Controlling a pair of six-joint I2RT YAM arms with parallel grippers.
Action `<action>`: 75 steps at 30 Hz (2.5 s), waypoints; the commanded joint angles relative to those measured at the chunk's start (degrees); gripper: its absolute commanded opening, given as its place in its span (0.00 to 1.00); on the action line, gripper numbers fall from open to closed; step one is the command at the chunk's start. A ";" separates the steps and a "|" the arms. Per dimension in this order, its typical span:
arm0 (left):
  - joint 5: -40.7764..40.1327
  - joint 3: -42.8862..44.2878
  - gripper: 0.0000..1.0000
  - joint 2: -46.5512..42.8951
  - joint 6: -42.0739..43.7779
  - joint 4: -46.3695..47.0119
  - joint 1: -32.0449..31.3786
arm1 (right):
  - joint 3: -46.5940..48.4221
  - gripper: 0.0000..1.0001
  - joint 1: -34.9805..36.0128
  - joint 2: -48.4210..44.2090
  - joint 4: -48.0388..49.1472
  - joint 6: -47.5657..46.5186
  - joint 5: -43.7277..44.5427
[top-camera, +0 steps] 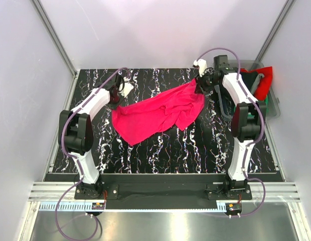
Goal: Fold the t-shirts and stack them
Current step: Flatten the tshirt out
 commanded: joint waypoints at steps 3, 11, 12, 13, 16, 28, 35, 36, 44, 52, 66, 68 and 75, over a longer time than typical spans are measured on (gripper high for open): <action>-1.83 1.38 0.00 -0.88 -0.43 1.50 -1.10 | 9.24 0.39 0.74 11.73 -21.31 -1.23 -12.87; -2.36 -0.20 0.00 -1.23 -0.61 1.50 -1.46 | 14.35 0.41 1.18 17.38 -24.50 -1.68 -12.08; -2.53 -0.29 0.00 -1.32 -0.52 1.50 -1.54 | 14.79 0.41 1.18 18.08 -25.03 -1.68 -11.99; -2.62 -0.38 0.00 -1.40 -0.52 1.50 -1.55 | 15.31 0.41 1.18 18.52 -25.21 -1.68 -12.08; -2.89 -0.73 0.00 -1.49 -0.43 1.42 -1.72 | 16.63 0.41 1.18 19.49 -25.30 -1.24 -12.61; -3.15 -0.47 0.00 -1.49 -0.34 1.50 -2.51 | 19.27 0.42 1.62 22.74 -23.81 0.52 -9.98; -3.24 -0.99 0.00 -1.75 -0.34 1.42 -2.86 | 21.73 0.44 1.62 25.11 -22.22 2.54 -9.27; -3.24 -0.99 0.00 -1.76 -0.43 1.33 -2.86 | 22.00 0.45 1.62 25.64 -22.05 2.63 -9.18; -4.12 -1.70 0.00 -2.20 0.10 1.42 -3.30 | 22.61 0.26 2.32 26.17 -21.96 3.68 -10.67; -4.12 -1.52 0.00 -2.11 0.01 1.42 -3.30 | 21.03 0.27 2.94 24.94 -22.92 3.86 -11.64; -5.17 -2.14 0.00 -10.88 2.82 1.24 -3.39 | 24.00 0.00 1.71 7.81 -23.28 3.95 -6.73; -4.56 -1.61 0.00 -14.56 3.79 1.15 -3.39 | 26.38 0.00 1.53 4.57 -23.28 5.08 -5.67; -2.97 3.65 0.00 -25.56 5.81 3.43 -3.39 | 37.19 0.00 1.09 -3.79 -18.98 11.14 -0.41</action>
